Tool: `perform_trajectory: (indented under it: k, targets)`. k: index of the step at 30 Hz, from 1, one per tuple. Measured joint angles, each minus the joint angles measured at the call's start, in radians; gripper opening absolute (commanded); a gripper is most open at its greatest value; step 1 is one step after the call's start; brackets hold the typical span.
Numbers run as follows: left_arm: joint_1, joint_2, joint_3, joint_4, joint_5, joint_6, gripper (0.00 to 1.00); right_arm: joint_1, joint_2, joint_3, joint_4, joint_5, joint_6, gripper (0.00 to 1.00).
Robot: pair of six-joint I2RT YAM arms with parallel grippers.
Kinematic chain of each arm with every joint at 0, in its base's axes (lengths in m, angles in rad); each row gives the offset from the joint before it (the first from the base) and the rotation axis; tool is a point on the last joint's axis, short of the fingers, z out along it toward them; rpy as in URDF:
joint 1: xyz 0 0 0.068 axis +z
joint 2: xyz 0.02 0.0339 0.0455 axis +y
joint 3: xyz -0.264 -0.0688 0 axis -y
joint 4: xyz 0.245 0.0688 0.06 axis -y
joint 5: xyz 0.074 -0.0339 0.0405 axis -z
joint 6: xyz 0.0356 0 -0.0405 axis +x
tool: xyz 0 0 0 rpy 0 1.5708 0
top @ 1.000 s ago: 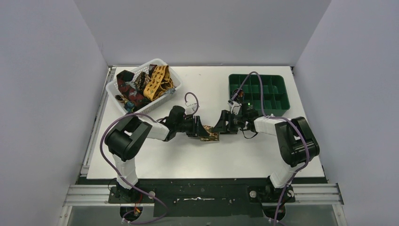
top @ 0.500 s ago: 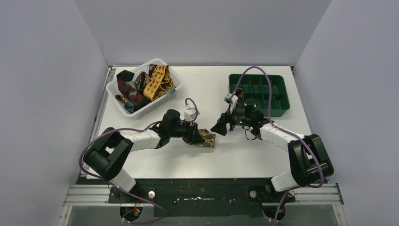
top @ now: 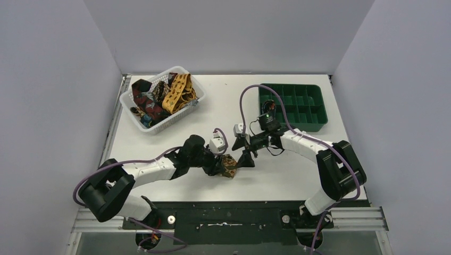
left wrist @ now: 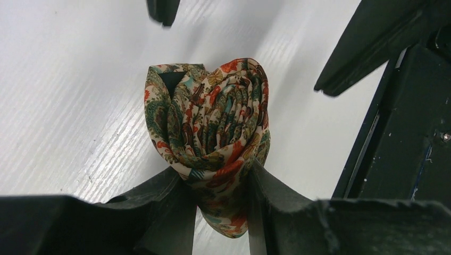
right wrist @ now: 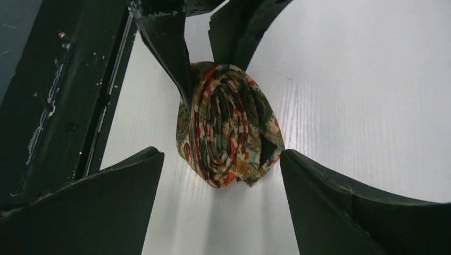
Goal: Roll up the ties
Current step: Pick up the tie at the center of the board, then place the tie in the storage box.
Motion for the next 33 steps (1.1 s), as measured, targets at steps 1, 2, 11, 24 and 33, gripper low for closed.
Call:
perform_trajectory:
  k: [1, 2, 11, 24, 33]
  targets:
    - [-0.013, -0.014, 0.0, -0.008, -0.012, 0.009, 0.0, 0.016, 0.0, 0.0, -0.002, -0.001, -0.01, 0.88]
    - [-0.023, -0.029, 0.0, -0.015, -0.026, 0.021, 0.0, 0.025, 0.0, 0.0, 0.001, -0.002, -0.014, 0.9]
    - [-0.062, -0.124, 0.0, -0.045, -0.116, 0.08, 0.0, 0.065, -0.005, -0.01, 0.06, -0.005, -0.019, 0.92]
    - [-0.113, -0.121, 0.041, -0.141, -0.15, 0.134, 0.0, 0.084, 0.076, 0.107, -0.047, -0.026, -0.155, 0.96]
    - [-0.125, -0.126, 0.085, -0.194, -0.19, 0.177, 0.0, 0.084, 0.17, 0.229, -0.378, -0.108, -0.449, 0.97]
